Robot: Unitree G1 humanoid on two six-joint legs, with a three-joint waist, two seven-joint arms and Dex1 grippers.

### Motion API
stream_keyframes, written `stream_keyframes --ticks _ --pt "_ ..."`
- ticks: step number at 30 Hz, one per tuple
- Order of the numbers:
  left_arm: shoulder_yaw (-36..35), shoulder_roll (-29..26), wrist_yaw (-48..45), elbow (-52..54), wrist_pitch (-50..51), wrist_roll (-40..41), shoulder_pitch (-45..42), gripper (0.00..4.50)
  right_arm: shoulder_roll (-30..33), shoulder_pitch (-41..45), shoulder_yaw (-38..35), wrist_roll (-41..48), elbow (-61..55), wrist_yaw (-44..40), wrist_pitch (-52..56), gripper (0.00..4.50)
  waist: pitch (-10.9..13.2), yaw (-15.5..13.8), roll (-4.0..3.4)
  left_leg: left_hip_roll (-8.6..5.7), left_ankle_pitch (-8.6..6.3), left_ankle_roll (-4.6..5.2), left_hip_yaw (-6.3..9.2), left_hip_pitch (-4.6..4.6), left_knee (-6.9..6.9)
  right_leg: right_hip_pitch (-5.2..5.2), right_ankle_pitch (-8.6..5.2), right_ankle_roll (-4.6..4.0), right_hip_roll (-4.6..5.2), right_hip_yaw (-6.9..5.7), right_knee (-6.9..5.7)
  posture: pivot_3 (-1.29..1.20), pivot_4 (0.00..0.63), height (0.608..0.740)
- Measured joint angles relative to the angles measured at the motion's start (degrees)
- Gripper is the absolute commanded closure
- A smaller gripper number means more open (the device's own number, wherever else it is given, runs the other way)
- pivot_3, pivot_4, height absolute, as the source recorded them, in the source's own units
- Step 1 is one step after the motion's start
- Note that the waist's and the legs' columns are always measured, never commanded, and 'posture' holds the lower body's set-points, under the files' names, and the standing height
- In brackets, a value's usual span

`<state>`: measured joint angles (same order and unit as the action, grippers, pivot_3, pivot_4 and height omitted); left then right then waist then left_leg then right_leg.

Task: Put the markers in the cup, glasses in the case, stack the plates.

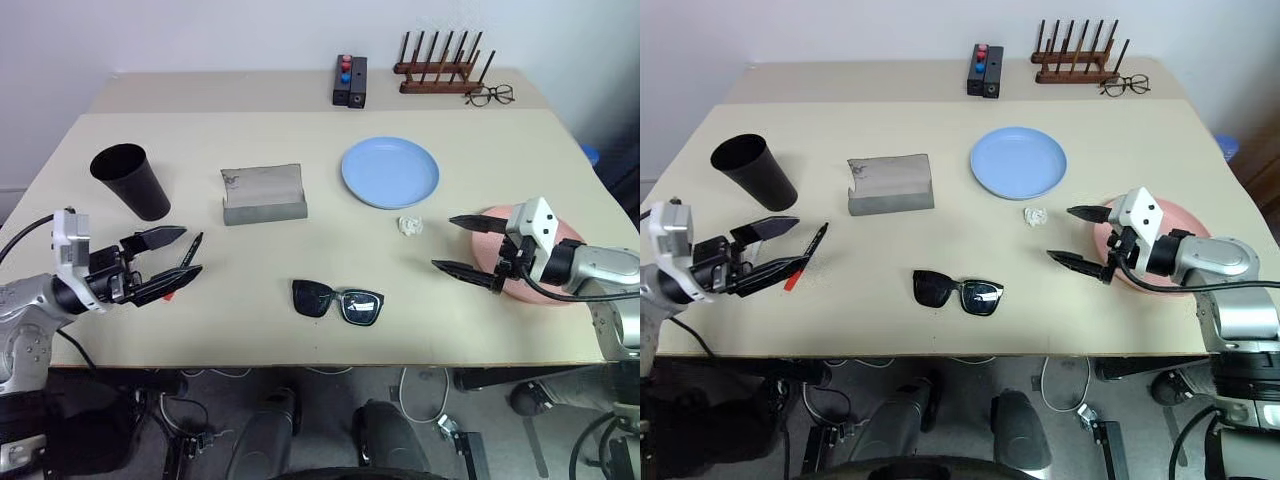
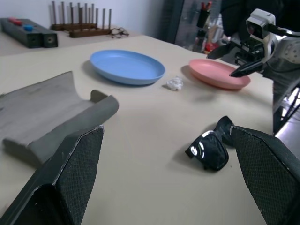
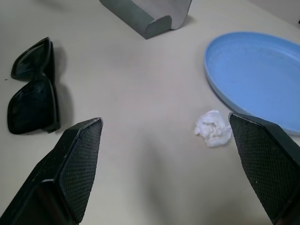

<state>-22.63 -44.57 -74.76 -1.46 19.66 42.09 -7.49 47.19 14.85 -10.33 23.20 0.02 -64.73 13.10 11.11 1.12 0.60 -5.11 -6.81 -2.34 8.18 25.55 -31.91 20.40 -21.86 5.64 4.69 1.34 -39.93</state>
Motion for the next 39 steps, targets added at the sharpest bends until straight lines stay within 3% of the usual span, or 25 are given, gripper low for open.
stream_keyframes --ticks 11,18,26,34,39 --pt "-1.79 -0.68 -0.43 -2.72 -1.87 -0.72 2.12 0.0 -1.37 5.51 2.74 -0.57 -0.09 1.43 -0.12 0.12 0.0 -0.11 0.0 0.03 -0.01 0.01 -0.02 0.0 -0.04 0.06 -0.07 -0.13 0.03 0.01 0.01 0.0 0.15 0.737" --pt "-8.14 -3.52 0.65 -5.24 -2.74 -1.0 4.71 0.0 -8.04 11.05 6.7 -1.68 2.38 2.44 -1.87 0.12 0.02 0.0 0.0 0.04 -0.02 0.01 -0.01 -0.02 -0.02 0.16 -0.07 -0.13 0.03 0.01 0.02 0.0 0.15 0.737" --pt "-12.91 -3.62 11.57 -1.55 3.04 -1.35 10.08 0.0 -15.78 15.85 9.81 -0.03 1.29 6.23 2.8 0.12 0.02 -0.13 0.02 0.04 -0.03 0.02 0.02 -0.02 -0.02 0.23 -0.06 -0.12 0.03 0.02 0.01 0.0 0.15 0.737" --pt "-16.91 -4.91 28.76 -1.35 7.39 -5.92 8.48 0.0 -21.05 18.62 12.01 0.83 -1.07 10.44 8.72 0.12 0.01 -0.16 0.03 0.03 -0.03 0.02 0.01 0.0 0.03 0.28 0.05 0.07 0.03 0.05 0.03 0.0 0.15 0.737" --pt "-16.65 -5.5 33.38 -1.28 14.1 -5.62 6.47 0.0 -22.32 18.66 12.78 0.69 -3.5 12.23 9.29 0.12 0.0 -0.12 0.07 0.03 -0.03 0.01 0.0 0.0 0.02 0.27 0.06 0.08 0.01 0.05 0.03 0.0 0.15 0.737"
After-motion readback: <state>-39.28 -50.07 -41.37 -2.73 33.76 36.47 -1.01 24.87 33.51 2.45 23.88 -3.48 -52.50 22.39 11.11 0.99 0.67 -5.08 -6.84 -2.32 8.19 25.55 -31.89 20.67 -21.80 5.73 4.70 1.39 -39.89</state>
